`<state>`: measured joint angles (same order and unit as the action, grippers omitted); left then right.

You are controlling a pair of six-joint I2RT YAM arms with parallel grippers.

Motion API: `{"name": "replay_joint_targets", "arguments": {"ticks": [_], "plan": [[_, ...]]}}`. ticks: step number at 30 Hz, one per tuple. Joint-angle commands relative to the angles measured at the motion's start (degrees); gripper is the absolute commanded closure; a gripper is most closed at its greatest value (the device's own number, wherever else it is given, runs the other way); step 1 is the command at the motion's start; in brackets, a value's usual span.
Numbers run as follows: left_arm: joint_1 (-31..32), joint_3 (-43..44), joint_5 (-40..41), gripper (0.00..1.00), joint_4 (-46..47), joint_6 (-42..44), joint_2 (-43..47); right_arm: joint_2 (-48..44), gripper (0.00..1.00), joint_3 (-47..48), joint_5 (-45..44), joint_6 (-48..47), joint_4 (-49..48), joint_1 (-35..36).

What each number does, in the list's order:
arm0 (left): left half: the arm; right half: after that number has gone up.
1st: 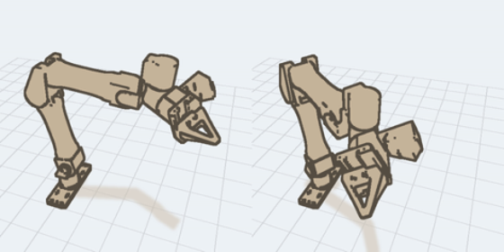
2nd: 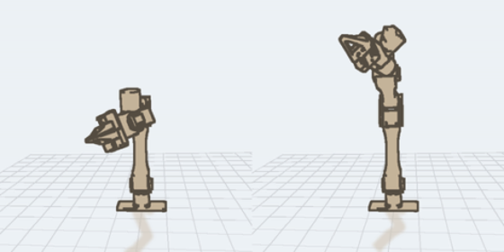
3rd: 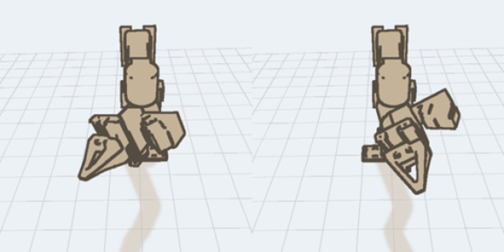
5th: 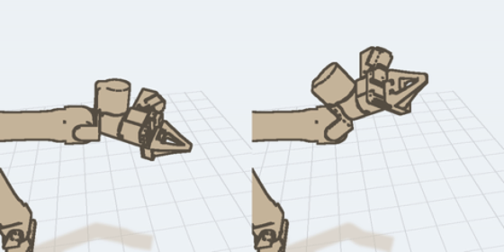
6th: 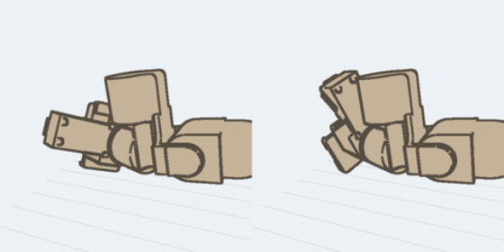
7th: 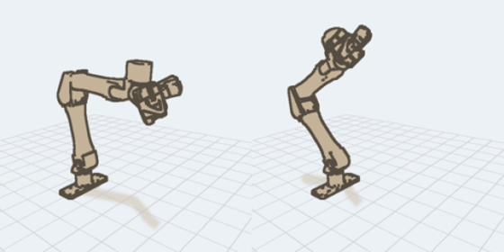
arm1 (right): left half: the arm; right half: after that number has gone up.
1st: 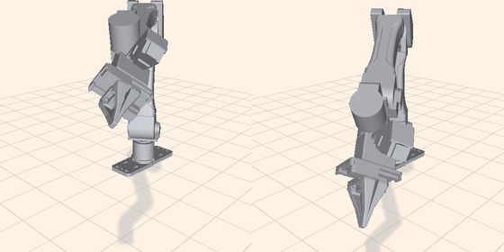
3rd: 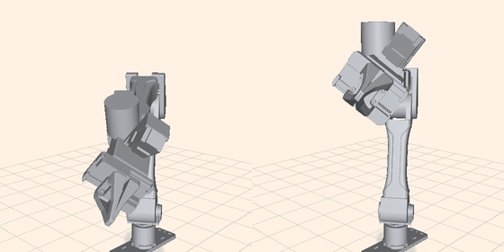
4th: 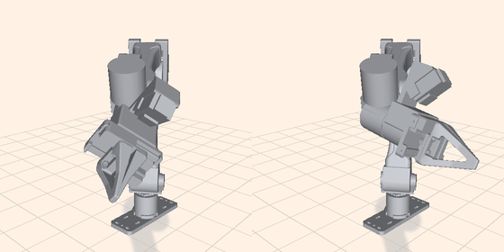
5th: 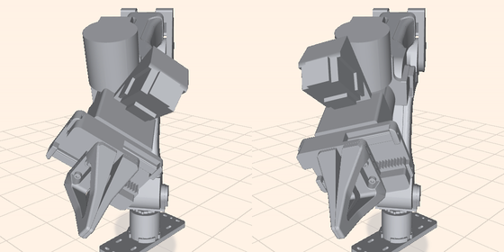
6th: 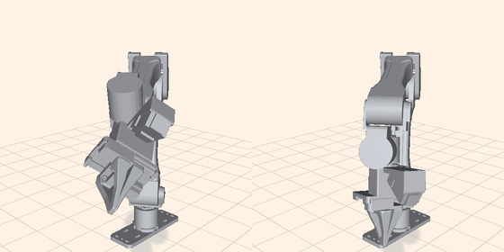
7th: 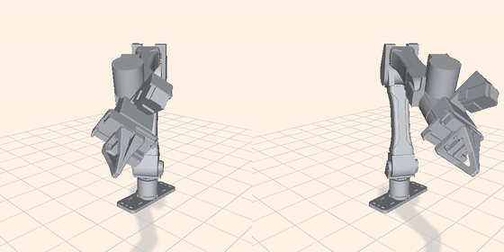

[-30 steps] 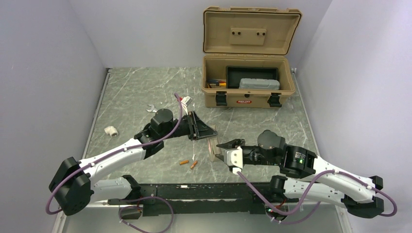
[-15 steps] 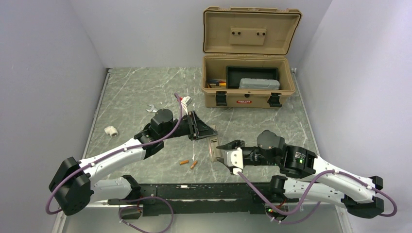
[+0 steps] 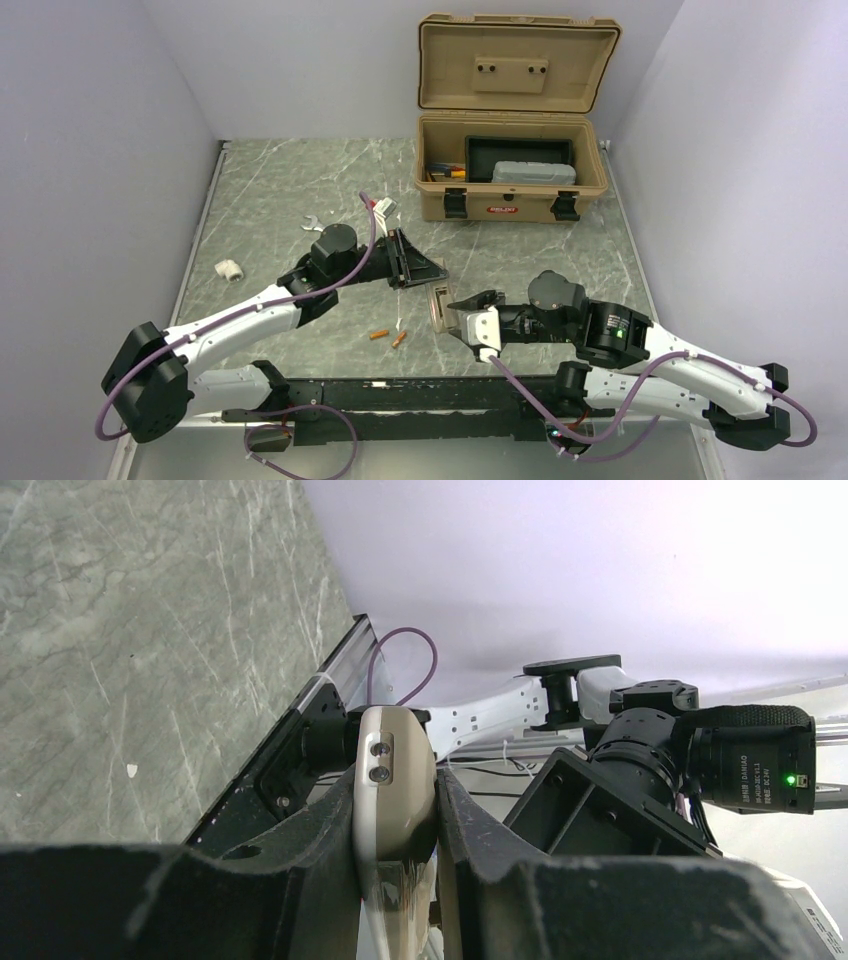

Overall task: Load the batteries into the remote control
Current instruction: Remove the battery cover from the remote control.

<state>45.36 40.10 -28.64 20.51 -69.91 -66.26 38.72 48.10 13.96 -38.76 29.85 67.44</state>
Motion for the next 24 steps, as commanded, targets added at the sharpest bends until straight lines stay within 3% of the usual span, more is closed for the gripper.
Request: {"name": "replay_joint_targets", "arguments": {"ticks": [1, 24], "plan": [[0.25, 0.41, -1.36, 1.00, 4.71, -1.51, -0.24, -0.71, 0.51, -0.38, -1.36, 0.07, -2.87, -0.15], [0.27, -2.89, -1.98, 1.00, 8.93, -3.61, -1.78, -0.75, 0.50, 0.83, -2.53, -1.23, -2.46, -0.20]]}}
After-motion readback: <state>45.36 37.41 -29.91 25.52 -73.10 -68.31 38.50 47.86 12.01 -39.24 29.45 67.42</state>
